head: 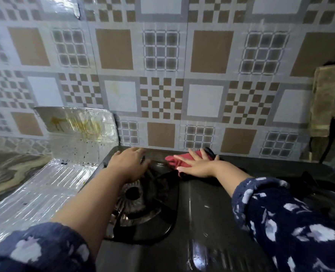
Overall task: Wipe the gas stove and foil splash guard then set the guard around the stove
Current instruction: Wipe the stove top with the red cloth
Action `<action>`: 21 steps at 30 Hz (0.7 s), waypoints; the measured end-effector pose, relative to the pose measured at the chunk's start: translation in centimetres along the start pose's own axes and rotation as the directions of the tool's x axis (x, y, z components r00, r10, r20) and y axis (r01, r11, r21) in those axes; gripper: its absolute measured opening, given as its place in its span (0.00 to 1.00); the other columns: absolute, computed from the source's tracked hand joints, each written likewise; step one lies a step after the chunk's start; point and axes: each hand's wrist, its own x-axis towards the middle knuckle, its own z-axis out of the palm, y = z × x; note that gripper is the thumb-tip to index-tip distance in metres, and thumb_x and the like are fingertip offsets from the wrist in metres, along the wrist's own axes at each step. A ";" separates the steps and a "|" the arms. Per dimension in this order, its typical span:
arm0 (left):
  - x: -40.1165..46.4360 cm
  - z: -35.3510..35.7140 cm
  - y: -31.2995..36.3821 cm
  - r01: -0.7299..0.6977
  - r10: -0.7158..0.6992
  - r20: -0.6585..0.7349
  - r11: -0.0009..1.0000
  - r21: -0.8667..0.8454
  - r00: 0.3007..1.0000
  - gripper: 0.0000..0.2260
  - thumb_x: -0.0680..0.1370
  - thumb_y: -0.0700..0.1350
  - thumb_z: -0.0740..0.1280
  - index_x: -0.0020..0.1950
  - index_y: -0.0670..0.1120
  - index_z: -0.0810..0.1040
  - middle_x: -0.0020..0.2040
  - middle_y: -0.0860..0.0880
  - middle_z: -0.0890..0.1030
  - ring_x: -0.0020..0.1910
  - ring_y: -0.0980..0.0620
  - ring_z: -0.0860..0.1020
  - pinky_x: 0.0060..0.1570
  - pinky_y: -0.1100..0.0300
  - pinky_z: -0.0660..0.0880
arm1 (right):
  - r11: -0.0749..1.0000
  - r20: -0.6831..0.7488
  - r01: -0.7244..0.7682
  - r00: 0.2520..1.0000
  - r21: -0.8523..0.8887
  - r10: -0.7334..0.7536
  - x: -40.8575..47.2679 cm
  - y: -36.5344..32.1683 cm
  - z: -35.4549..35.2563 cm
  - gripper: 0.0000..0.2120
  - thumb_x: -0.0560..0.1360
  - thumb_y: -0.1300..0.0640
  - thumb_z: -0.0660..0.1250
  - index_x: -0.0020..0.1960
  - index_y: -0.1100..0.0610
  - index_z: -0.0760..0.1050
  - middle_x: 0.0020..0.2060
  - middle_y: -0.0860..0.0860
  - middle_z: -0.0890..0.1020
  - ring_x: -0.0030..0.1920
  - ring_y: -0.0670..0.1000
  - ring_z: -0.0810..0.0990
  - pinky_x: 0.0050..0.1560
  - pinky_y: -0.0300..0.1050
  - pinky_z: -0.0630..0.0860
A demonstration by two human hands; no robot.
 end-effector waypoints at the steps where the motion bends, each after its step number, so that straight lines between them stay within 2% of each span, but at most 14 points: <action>1: -0.1 0.0 -0.9 0.026 -0.026 0.002 1.000 -0.007 1.000 0.25 0.79 0.57 0.56 0.74 0.49 0.62 0.74 0.47 0.65 0.72 0.46 0.65 0.71 0.45 0.61 | 1.000 -0.005 -0.014 1.000 0.006 0.014 0.7 -0.6 -0.3 0.29 0.72 0.26 0.46 0.70 0.25 0.40 0.76 0.43 0.35 0.74 0.58 0.29 0.66 0.75 0.32; 4: -0.3 0.0 -3.1 0.097 -0.097 0.019 0.995 -0.018 0.995 0.26 0.79 0.57 0.55 0.75 0.48 0.60 0.76 0.47 0.62 0.73 0.46 0.63 0.71 0.45 0.61 | 1.000 0.016 -0.013 1.000 0.005 0.013 3.0 -2.7 -1.1 0.32 0.71 0.26 0.48 0.72 0.30 0.42 0.77 0.44 0.37 0.76 0.59 0.32 0.69 0.73 0.35; 7: -0.4 0.3 -5.2 0.162 -0.161 0.029 0.987 -0.017 0.987 0.28 0.78 0.60 0.55 0.75 0.47 0.59 0.76 0.47 0.61 0.74 0.46 0.62 0.72 0.47 0.61 | 0.998 0.072 0.037 0.997 0.043 -0.040 4.6 -4.3 -2.3 0.34 0.73 0.28 0.50 0.74 0.33 0.42 0.78 0.47 0.38 0.76 0.59 0.35 0.73 0.66 0.37; 11: -0.4 0.6 -7.3 0.237 -0.232 0.103 0.971 -0.039 0.967 0.33 0.76 0.63 0.57 0.74 0.44 0.61 0.73 0.43 0.66 0.71 0.44 0.66 0.70 0.48 0.64 | 0.991 0.123 0.127 0.984 0.033 -0.130 6.6 -7.3 -3.1 0.32 0.73 0.29 0.51 0.73 0.31 0.40 0.78 0.54 0.40 0.76 0.63 0.38 0.73 0.63 0.38; 14: -0.5 0.7 -7.9 0.247 -0.236 0.123 0.965 -0.088 0.964 0.32 0.75 0.64 0.59 0.71 0.44 0.65 0.69 0.43 0.71 0.67 0.44 0.70 0.67 0.50 0.67 | 0.981 0.146 0.192 0.971 0.012 -0.192 8.2 -10.2 -3.6 0.33 0.74 0.30 0.53 0.74 0.32 0.41 0.78 0.54 0.42 0.77 0.62 0.41 0.73 0.62 0.41; 16: -0.5 0.8 -7.8 0.237 -0.226 0.123 0.968 -0.084 0.966 0.32 0.75 0.63 0.59 0.71 0.43 0.65 0.70 0.42 0.71 0.68 0.44 0.70 0.66 0.53 0.67 | 0.969 0.171 0.247 0.954 0.026 -0.248 9.1 -12.1 -3.9 0.34 0.75 0.32 0.55 0.75 0.34 0.41 0.78 0.54 0.42 0.77 0.60 0.43 0.74 0.61 0.44; 21: -0.5 0.9 -7.7 0.223 -0.211 0.129 0.972 -0.081 0.969 0.26 0.76 0.61 0.59 0.65 0.45 0.69 0.65 0.43 0.75 0.63 0.44 0.74 0.59 0.54 0.69 | 0.919 0.205 0.387 0.907 -0.069 -0.367 11.1 -17.1 -4.3 0.33 0.77 0.34 0.52 0.75 0.37 0.39 0.78 0.54 0.42 0.77 0.59 0.43 0.74 0.60 0.43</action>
